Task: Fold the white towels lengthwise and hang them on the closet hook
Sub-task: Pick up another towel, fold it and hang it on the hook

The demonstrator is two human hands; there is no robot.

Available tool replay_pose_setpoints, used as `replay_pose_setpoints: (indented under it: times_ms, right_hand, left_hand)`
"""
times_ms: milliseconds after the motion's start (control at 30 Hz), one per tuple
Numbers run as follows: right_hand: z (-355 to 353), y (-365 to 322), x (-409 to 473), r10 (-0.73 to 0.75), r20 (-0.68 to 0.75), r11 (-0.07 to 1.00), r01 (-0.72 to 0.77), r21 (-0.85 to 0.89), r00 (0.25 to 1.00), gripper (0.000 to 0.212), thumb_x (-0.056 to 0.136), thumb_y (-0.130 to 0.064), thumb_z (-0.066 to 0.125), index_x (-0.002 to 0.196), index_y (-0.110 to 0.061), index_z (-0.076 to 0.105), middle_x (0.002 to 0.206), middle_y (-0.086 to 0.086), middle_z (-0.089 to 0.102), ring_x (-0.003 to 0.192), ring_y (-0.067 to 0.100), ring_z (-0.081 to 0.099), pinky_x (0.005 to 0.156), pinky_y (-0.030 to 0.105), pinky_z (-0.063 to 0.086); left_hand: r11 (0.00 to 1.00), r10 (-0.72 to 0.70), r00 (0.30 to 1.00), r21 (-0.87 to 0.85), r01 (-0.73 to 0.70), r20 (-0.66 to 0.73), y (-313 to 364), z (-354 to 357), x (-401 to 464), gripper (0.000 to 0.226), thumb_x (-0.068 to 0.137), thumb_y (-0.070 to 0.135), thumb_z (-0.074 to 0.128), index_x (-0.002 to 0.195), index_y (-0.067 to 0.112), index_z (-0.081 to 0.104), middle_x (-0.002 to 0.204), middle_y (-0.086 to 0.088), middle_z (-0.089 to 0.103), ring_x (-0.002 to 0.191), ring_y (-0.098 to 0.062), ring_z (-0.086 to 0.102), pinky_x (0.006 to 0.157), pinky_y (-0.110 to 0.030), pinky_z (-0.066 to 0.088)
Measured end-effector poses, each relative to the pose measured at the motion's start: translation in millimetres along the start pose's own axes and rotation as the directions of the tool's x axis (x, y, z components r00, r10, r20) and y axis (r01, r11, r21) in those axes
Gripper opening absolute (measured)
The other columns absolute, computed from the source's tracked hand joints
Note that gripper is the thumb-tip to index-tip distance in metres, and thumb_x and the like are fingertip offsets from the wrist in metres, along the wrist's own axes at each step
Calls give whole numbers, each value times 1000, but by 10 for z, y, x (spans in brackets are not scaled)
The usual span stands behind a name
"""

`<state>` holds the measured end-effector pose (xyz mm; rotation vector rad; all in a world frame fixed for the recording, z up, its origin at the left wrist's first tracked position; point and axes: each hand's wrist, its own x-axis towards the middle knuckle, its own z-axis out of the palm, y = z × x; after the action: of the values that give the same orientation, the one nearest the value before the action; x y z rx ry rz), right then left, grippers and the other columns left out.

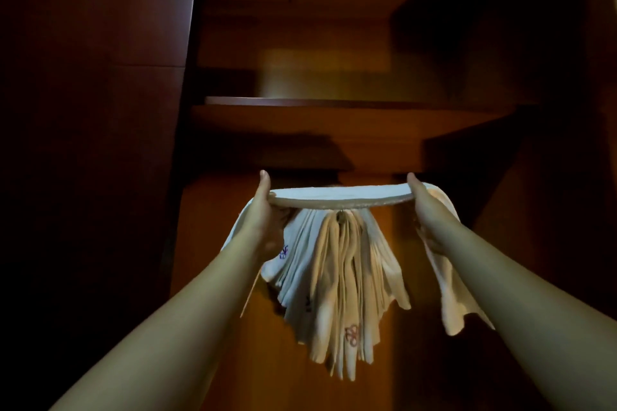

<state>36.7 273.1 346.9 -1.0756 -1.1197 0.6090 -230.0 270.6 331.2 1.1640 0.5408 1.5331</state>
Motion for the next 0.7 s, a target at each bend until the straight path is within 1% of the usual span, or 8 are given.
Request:
replay_pose_setpoints:
  times_ms: [67,100,233,300,367,433,600,700]
  right_hand:
    - [88,22,234,-20,35,998,18,59,999,50,85,-82,42,85,-33,54,59,-16,65,53,1,60,71,26,43]
    - [130,40,351,-32,49,997,28,70,998,50,85,-84,40,83,-35,52,59,-17,65,57,1,59,76,27,44]
    - [226,214,800,-47,65,999,46,4,997,56,82,-88,37,88,-35,55,86,-10,62,79,8,55,101,40,38]
    - [228,332,941,-41,-2,997,41,-70,999,68,82,-87,38,108,-28,60,107,3,65,92,19,61,104,43,41]
    - [222,415,1030,-106,-108,971,79,-225,988,78,83,-86,36,127,-27,58,123,8,63,106,25,60,97,41,45]
    - [252,438,1065,-215,-118,924,163,-345,969,72,84,-85,33,130,-36,57,127,2,63,104,17,56,91,35,41]
    - [497,505,1206,-176,41,916,179,-359,984,73,92,-78,30,138,-29,57,136,1,59,119,20,56,93,30,34]
    - [559,552,1273,-125,44,941,133,-311,991,77,94,-77,29,139,-22,58,139,7,60,127,27,55,107,39,41]
  left_hand:
    - [1000,23,1000,13,-23,7,3,-44,235,98,85,84,33,138,4,50,120,-15,67,113,-24,63,115,-46,32]
    - [999,40,999,18,-41,8,-12,-63,343,100,84,85,32,142,5,47,126,-14,63,119,-25,59,120,-51,24]
    - [995,57,998,77,-59,24,-104,-73,681,101,82,86,34,141,5,52,134,-16,62,126,-26,57,119,-49,30]
    - [992,17,999,126,-23,43,-166,-67,828,102,81,87,35,142,7,52,138,-15,60,126,-26,58,114,-47,36]
    - [993,-33,998,114,27,57,-206,-72,972,97,82,86,36,134,8,58,124,-14,69,110,-25,69,90,-39,54]
    - [996,-63,996,67,59,69,-227,-116,1133,90,84,84,36,125,8,63,108,-14,75,94,-23,75,66,-30,58]
    - [1000,-15,1000,8,15,4,-342,-386,1415,94,87,83,32,141,8,53,135,-18,61,121,-31,61,93,-42,50]
    - [1000,-19,1000,5,19,0,-456,-422,1439,89,91,79,27,135,7,58,123,-18,68,108,-27,69,79,-35,56]
